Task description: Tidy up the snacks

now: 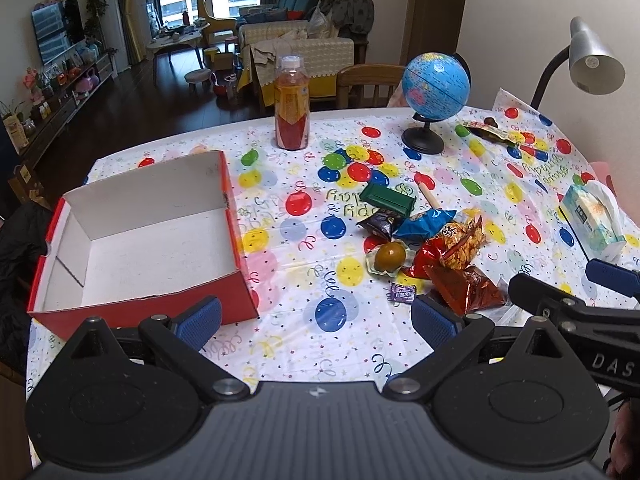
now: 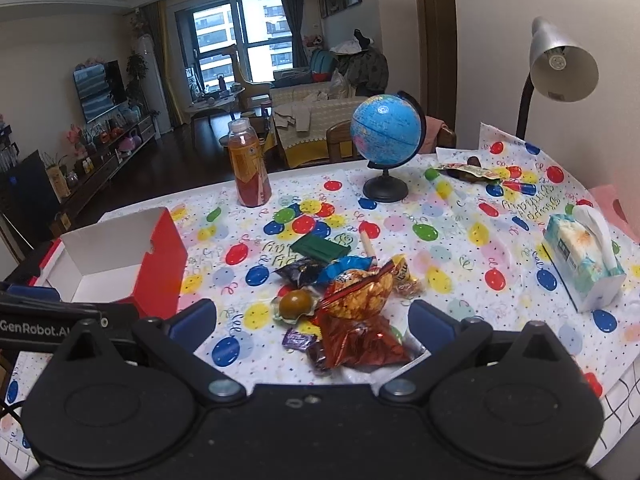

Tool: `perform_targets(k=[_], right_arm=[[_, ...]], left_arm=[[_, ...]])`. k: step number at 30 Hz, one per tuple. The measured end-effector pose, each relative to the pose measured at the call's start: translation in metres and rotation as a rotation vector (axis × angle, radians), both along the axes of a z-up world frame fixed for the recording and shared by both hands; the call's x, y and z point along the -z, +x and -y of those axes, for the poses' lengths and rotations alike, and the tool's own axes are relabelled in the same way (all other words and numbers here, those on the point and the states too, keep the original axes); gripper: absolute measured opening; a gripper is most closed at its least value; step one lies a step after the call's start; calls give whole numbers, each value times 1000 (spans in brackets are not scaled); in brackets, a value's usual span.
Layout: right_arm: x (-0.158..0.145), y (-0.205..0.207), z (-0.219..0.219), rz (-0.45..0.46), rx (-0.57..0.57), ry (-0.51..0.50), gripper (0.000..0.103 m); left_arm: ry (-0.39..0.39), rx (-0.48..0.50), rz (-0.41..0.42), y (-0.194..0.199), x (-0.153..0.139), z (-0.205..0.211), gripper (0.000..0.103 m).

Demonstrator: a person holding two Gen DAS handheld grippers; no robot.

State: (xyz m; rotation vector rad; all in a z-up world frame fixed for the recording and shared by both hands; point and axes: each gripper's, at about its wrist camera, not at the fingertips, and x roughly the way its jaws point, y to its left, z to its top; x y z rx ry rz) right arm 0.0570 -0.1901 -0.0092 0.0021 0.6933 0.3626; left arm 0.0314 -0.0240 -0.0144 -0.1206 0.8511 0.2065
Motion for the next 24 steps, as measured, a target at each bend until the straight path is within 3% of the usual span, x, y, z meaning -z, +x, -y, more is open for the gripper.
perform_targets(k=[9, 15, 19, 24], right_arm=[[25, 36, 35, -90, 80, 19, 100], [48, 56, 53, -139, 50, 7, 98], [64, 69, 55, -189, 5, -38, 91], [86, 86, 65, -275, 45, -16, 79]], left_arm=[[6, 61, -30, 42, 13, 15, 102], [16, 114, -38, 81, 23, 32, 102], [25, 148, -61, 109, 34, 46, 102], [56, 200, -80, 143, 48, 68, 102]])
